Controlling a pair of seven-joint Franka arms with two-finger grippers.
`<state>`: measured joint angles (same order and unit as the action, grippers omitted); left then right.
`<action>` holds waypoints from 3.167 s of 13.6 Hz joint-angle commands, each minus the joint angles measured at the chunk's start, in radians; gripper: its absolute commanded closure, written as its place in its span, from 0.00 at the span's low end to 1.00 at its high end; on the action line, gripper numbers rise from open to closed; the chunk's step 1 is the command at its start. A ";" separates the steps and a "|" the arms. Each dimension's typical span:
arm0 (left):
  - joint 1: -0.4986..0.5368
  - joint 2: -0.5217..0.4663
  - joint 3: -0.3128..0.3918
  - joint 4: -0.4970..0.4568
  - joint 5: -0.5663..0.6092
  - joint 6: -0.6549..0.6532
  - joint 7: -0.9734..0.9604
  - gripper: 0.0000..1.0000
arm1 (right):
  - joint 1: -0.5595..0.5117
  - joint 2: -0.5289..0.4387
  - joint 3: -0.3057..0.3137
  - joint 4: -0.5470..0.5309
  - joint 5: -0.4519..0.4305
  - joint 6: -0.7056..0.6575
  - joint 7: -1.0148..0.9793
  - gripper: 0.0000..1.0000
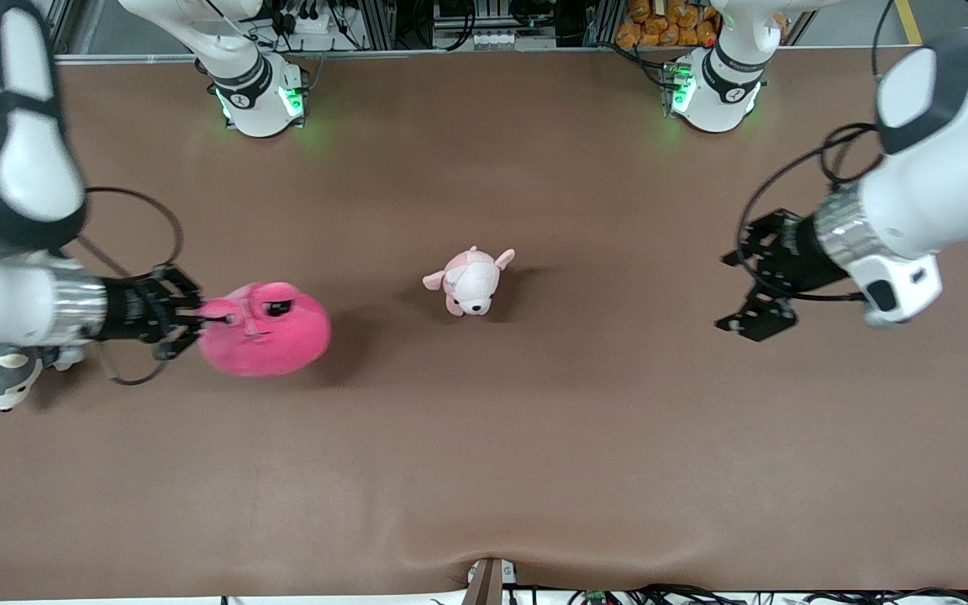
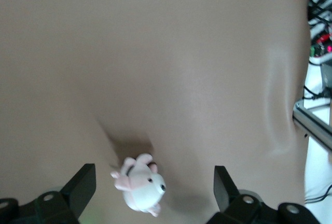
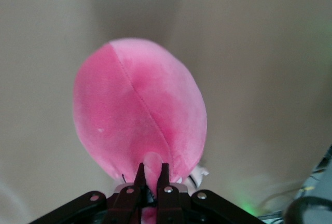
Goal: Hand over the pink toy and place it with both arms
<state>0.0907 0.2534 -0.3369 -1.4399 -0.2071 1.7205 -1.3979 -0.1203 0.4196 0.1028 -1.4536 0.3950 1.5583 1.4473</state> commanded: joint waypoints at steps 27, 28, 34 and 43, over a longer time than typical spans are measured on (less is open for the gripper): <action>0.227 -0.284 -0.019 -0.132 0.230 -0.285 1.110 0.00 | 0.013 -0.212 0.048 0.407 -0.115 -0.510 -1.035 0.00; 0.225 -0.284 -0.019 -0.129 0.232 -0.283 1.110 0.00 | 0.021 -0.225 0.049 0.404 -0.178 -0.518 -1.196 0.00; 0.225 -0.278 -0.014 -0.123 0.244 -0.245 1.110 0.00 | 0.044 -0.317 0.044 0.261 -0.363 -0.477 -1.679 0.00; 0.181 -0.312 -0.005 -0.125 0.241 -0.254 1.116 0.00 | 0.038 -0.567 0.040 -0.076 -0.350 -0.216 -1.783 0.00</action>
<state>0.3005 -0.0167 -0.3520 -1.5469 0.0198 1.4676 -0.2989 -0.0795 -0.1597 0.1514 -1.5543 0.0539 1.3281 -0.3085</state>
